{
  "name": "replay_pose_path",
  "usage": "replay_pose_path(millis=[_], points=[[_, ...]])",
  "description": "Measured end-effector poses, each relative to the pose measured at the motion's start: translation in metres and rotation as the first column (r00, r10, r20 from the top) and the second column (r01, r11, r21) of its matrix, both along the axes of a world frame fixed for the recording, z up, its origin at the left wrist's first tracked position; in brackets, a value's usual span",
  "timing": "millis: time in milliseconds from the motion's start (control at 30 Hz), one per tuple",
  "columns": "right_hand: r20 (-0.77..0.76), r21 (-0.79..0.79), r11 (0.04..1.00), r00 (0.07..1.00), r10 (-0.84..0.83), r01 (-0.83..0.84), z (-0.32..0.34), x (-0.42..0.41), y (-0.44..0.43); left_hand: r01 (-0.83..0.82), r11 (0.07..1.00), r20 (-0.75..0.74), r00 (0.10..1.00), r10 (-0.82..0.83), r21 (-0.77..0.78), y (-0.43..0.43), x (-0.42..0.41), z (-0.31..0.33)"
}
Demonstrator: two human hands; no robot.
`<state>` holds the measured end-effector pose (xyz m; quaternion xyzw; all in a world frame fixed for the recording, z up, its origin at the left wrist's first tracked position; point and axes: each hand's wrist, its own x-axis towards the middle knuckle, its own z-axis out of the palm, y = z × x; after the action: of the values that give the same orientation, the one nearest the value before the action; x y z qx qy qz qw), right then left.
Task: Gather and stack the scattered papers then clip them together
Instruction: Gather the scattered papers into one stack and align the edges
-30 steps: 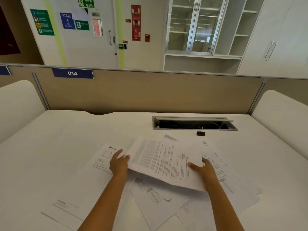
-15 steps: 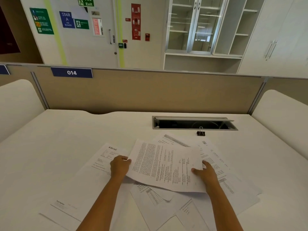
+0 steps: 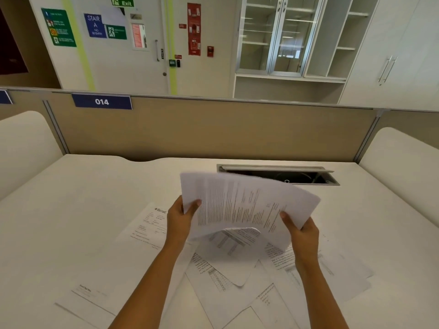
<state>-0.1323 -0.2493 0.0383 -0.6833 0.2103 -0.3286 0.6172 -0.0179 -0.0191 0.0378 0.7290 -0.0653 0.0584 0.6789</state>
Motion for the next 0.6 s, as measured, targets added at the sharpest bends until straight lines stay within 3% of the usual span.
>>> replay_pose_path(millis=[167, 300, 433, 467, 533, 600], points=[[-0.071, 0.051, 0.995, 0.994, 0.086, -0.083, -0.008, -0.002, 0.002, 0.065, 0.997, -0.075, 0.995, -0.067, -0.030, 0.008, -0.002, -0.015], [-0.074, 0.070, 0.993, 0.993, 0.096, -0.091, -0.009, 0.000, -0.003, 0.132, 0.988, -0.197, 0.974, -0.115, 0.076, 0.011, 0.002, -0.025], [-0.045, 0.173, 0.980, 0.993, 0.110, -0.101, -0.006, 0.000, -0.004, -0.090, 0.986, -0.161, 0.981, 0.112, 0.139, 0.011, 0.006, -0.016], [-0.033, 0.225, 0.968, 0.992, 0.122, -0.112, -0.005, -0.001, -0.003, -0.163, 0.983, -0.191, 0.966, 0.176, 0.082, 0.010, 0.008, -0.012], [-0.019, 0.321, 0.940, 0.991, 0.132, -0.119, -0.007, -0.001, 0.001, -0.295, 0.938, -0.364, 0.906, 0.216, -0.179, 0.009, 0.014, -0.007], [-0.018, 0.435, 0.894, 0.992, 0.124, -0.104, -0.010, 0.000, 0.009, -0.421, 0.804, -0.542, 0.827, 0.149, -0.420, 0.006, 0.015, -0.003]])
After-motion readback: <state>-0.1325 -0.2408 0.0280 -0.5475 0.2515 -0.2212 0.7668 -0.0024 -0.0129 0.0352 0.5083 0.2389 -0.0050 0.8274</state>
